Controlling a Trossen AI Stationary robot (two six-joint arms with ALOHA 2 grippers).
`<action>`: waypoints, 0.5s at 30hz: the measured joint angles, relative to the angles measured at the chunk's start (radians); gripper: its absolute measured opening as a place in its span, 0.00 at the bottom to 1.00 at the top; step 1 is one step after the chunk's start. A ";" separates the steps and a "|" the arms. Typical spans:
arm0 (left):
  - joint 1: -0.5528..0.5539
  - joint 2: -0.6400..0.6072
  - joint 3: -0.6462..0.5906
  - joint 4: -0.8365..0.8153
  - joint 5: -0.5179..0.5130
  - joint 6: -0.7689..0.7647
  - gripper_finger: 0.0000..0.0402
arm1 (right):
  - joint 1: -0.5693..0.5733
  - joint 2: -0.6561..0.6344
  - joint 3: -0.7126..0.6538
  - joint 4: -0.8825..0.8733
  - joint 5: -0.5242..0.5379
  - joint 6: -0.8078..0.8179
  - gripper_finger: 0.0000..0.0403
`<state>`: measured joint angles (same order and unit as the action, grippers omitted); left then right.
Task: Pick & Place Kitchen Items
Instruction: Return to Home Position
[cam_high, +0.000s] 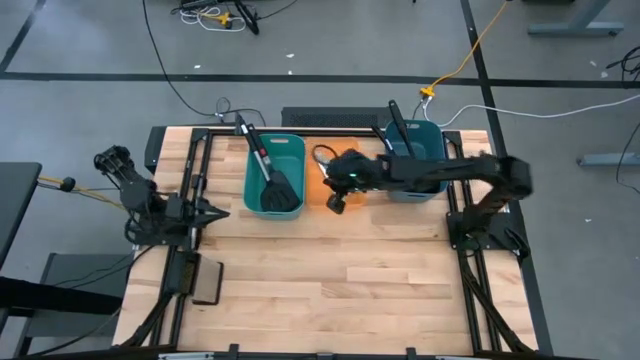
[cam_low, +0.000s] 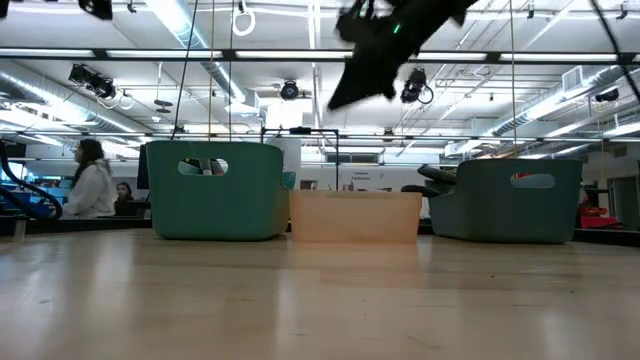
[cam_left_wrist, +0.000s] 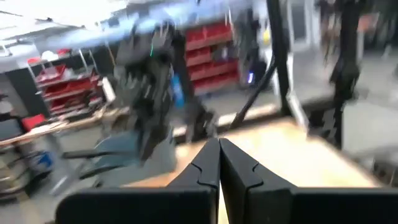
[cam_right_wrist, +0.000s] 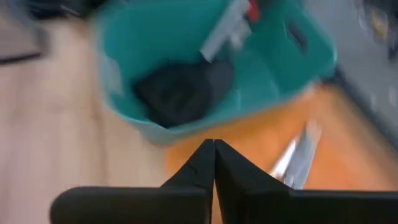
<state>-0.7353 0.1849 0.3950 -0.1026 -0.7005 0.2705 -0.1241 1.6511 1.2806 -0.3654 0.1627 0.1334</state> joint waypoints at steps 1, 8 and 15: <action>0.000 0.040 0.041 -0.051 -0.012 0.000 0.01 | 0.012 -0.040 -0.015 0.019 -0.010 -0.042 0.02; 0.000 0.248 0.335 -0.423 -0.059 -0.082 0.01 | 0.040 -0.373 -0.213 0.161 -0.252 -0.287 0.03; 0.001 0.167 0.384 -0.396 -0.091 -0.073 0.01 | 0.014 -0.738 -0.524 0.408 -0.330 -0.301 0.01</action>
<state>-0.7339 0.3523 0.7792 -0.4989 -0.7915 0.1978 -0.1105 0.9131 0.7566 0.0423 -0.1668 -0.1675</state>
